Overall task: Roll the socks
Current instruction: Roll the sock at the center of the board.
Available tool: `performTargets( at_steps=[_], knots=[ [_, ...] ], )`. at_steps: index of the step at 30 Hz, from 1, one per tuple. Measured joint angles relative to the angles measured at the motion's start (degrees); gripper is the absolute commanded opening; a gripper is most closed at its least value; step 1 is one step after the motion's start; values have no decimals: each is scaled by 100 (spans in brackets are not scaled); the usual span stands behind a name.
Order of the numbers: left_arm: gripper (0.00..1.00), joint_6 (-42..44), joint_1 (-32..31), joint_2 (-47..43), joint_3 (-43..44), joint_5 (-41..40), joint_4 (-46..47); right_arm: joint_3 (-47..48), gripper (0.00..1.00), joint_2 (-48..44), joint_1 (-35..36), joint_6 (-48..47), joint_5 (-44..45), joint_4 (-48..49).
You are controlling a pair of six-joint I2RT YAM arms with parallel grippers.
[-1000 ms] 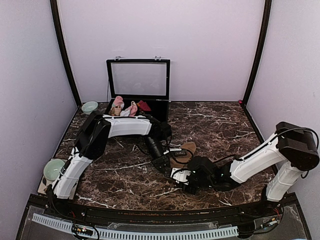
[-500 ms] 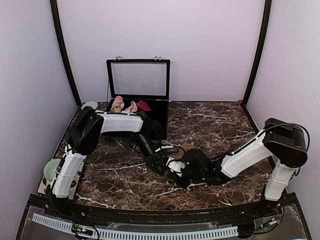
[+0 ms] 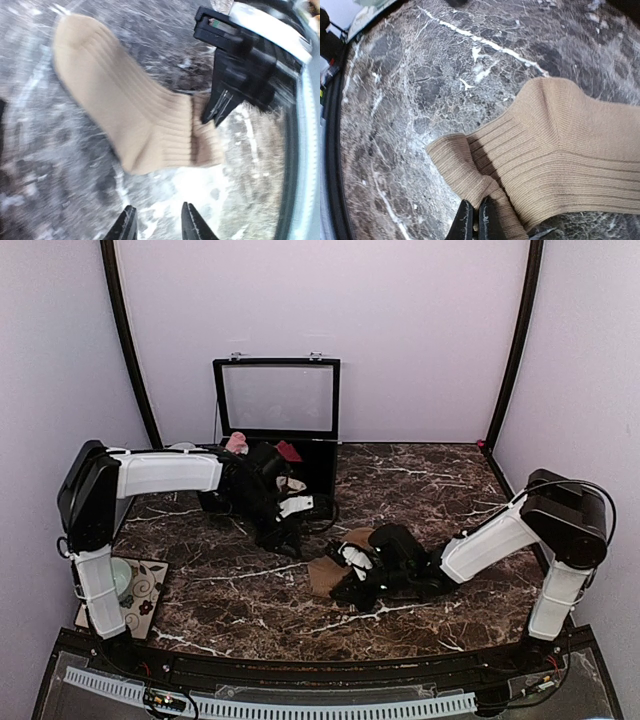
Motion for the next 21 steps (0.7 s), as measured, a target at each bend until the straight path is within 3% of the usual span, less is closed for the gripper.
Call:
performTargets(
  at_steps=[3,5,6,9,13,17,21],
  knots=[
    [44,-144,109,-752,-767,-588,841,125,0,131,-249,431,-610,-85],
    [72,-223,295,-1003,-903,-905,1191,214,0,188,-369,675,-933,-188],
    [75,-273,413,-1110,-964,-1132,1443,254,0,201,-402,758,-1029,-251],
    [75,-409,730,-1419,-1287,-1585,2070,442,0,260,-487,1058,-1390,-605],
    [71,-278,861,-1593,-1585,-1158,2120,632,0,407,-599,1429,-1869,-870],
    [59,116,262,-1652,-1897,-417,1895,730,0,590,-669,1836,-2350,-905],
    [55,404,-621,-1639,-2197,55,1797,798,0,706,-671,2149,-2643,-922]
  ],
)
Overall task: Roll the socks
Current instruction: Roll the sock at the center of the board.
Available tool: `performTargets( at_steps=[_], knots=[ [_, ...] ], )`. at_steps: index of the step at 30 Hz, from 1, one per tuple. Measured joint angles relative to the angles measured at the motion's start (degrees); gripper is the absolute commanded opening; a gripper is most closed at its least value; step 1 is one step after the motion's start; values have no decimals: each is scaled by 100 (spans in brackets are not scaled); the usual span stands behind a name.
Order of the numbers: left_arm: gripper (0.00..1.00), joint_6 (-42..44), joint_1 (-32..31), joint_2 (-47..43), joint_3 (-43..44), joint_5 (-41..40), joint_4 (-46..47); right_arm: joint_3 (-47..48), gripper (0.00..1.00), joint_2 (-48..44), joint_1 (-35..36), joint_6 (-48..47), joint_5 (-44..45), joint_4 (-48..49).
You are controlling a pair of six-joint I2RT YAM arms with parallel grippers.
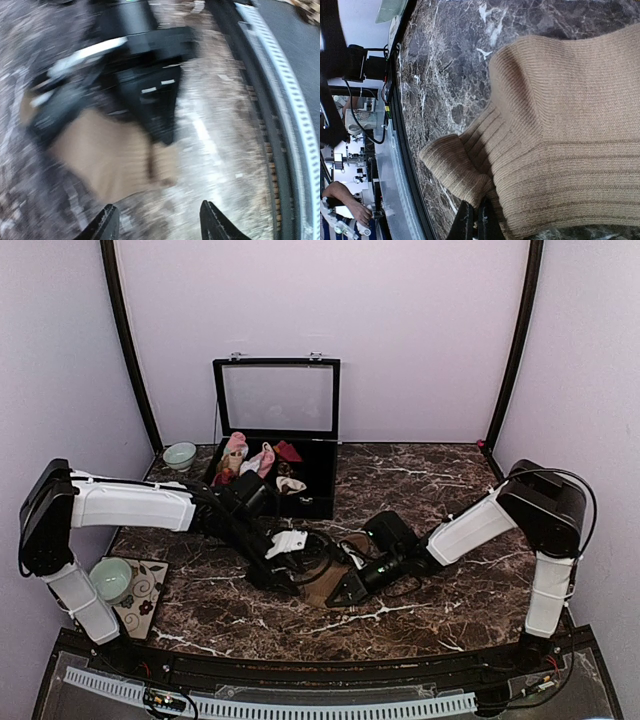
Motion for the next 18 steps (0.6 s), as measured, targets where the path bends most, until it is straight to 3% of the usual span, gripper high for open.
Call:
performTargets(
  at_steps=[8,18],
  knots=[
    [54,210,-485,350,-140,160,149,-4,0,63,-39,501,-212,33],
    [51,457,-1054,1019,24,-640,555,46,0,96,-57,726,-260,-22]
  ],
)
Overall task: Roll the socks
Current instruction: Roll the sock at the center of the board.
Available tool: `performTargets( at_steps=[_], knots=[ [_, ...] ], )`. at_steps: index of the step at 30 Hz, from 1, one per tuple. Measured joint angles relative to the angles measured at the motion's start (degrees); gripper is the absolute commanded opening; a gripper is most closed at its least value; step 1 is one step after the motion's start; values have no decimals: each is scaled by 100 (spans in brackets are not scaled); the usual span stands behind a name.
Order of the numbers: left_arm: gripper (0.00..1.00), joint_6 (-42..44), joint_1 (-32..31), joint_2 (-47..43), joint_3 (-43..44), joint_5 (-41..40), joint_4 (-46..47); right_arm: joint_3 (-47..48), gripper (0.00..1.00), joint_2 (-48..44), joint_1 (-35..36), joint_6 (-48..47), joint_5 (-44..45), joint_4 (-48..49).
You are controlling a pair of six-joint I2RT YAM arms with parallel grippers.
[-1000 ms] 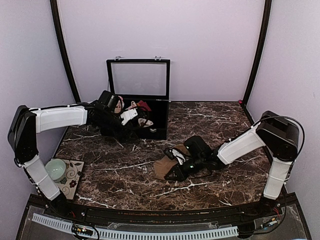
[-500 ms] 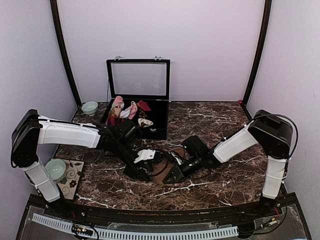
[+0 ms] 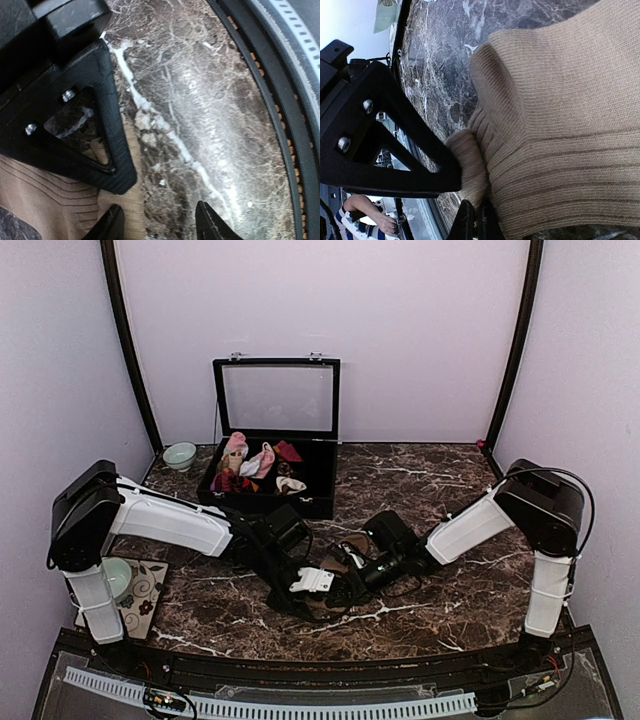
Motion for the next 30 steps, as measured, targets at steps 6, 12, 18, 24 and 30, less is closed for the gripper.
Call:
performTargets(
  at_steps=[6,12,18,24,30],
  knots=[
    [49,122,-9,63,-2,-448,254,0,3,2,-9,59,0,4],
    [49,216,-9,164,-2,-870,378,-4,3,24,-20,83,-42,44],
    [39,280,-9,188,50,-1021,361,-46,5,24,-24,105,-48,122],
    [67,243,-26,232,160,-898,223,-114,4,13,-33,133,-37,249],
    [50,-57,-31,90,376,-356,-201,-151,3,13,-61,131,-37,323]
  ],
)
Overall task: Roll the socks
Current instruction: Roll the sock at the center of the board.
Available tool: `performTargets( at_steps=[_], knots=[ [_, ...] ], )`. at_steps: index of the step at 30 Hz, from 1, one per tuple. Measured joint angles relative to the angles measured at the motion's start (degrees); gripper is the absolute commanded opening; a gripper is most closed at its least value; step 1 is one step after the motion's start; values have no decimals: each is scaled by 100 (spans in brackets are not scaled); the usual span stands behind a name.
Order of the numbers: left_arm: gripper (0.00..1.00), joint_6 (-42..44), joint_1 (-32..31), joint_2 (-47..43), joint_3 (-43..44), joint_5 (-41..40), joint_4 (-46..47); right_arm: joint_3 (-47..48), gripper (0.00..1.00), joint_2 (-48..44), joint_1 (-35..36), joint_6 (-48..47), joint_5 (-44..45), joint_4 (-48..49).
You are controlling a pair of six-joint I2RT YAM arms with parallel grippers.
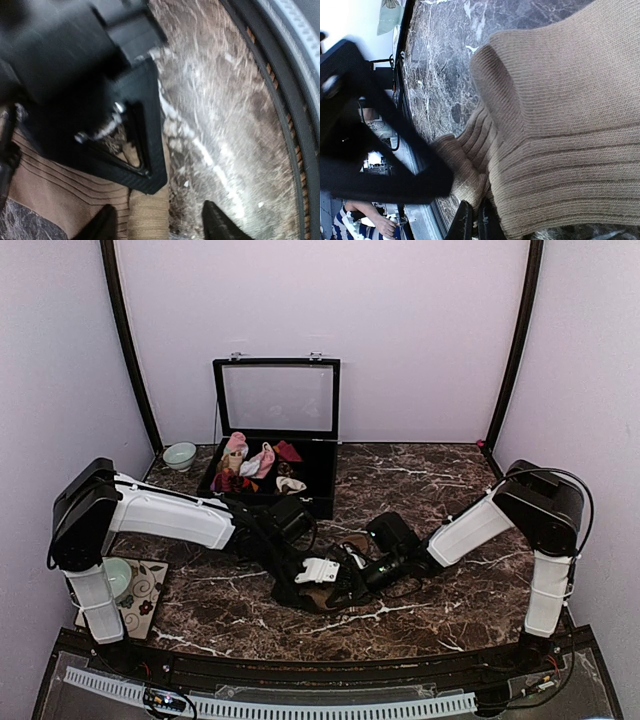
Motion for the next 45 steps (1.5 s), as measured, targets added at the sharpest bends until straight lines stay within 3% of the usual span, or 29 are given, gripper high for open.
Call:
performTargets(
  at_steps=[4,6,18,34,36,43,45],
  knots=[
    [29,-260,0,-83,160,227,-48,-26,3,0,0,0,0,59],
    [26,-367,15,-61,160,249,-61,-50,3,-2,0,2,4,107],
    [45,-741,374,350,160,332,-118,-201,3,-26,0,22,24,378],
    [44,-758,398,466,251,890,-361,-232,4,-31,0,125,31,461],
    [40,-780,398,487,315,990,-367,-236,4,-31,0,136,31,474],
    [1,-911,452,704,522,1180,-448,-286,8,-31,0,162,35,573],
    [0,-925,492,765,538,1211,-474,-328,21,-52,0,168,55,629]
  ],
)
